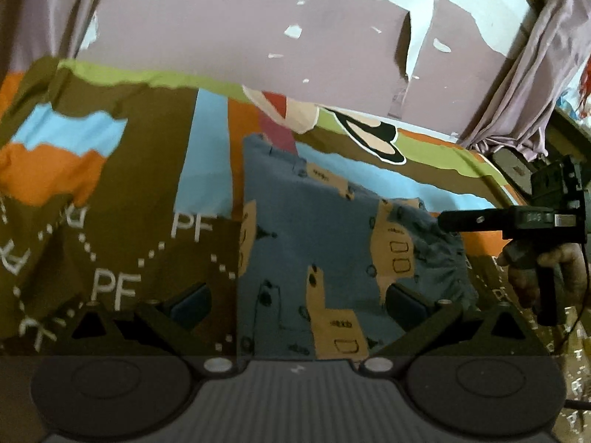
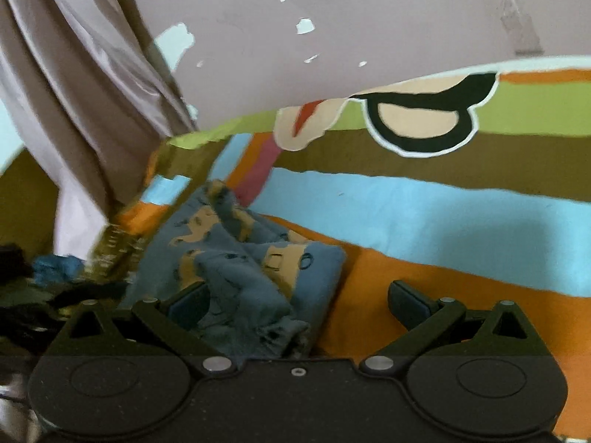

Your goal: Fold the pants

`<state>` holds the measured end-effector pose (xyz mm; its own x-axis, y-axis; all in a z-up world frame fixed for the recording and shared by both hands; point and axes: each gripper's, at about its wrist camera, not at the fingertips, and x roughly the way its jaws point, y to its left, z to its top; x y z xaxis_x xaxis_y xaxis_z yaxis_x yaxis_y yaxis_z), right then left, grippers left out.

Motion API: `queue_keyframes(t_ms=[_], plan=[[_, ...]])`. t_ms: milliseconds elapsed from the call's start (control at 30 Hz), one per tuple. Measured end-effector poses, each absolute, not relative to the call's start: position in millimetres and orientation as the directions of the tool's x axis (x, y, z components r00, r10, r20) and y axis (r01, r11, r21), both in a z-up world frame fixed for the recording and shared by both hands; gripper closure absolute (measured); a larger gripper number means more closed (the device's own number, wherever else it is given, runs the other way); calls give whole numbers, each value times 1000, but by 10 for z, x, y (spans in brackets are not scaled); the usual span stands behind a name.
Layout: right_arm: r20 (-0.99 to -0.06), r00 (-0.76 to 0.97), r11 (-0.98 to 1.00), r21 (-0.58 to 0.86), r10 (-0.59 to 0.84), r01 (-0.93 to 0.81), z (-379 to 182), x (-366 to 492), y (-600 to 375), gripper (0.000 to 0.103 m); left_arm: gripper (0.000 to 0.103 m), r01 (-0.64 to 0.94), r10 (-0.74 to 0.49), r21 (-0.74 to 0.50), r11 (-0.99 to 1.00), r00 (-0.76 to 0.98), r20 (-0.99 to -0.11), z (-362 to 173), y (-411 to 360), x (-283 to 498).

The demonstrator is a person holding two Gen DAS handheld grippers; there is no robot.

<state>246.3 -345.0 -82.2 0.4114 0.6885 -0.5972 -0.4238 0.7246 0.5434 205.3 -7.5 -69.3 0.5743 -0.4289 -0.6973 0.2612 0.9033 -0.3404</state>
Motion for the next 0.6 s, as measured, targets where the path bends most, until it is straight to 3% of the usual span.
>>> queue_keyframes(t_ms=[167, 600], plan=[[-519, 314, 606, 687, 795, -401, -908, 2569, -3513, 1, 0, 267, -496, -422, 867, 552, -670, -732, 15, 2051], [-537, 335, 633, 646, 774, -427, -909, 2494, -3408, 1, 0, 241, -472, -408, 881, 532, -703, -849, -24, 2066]])
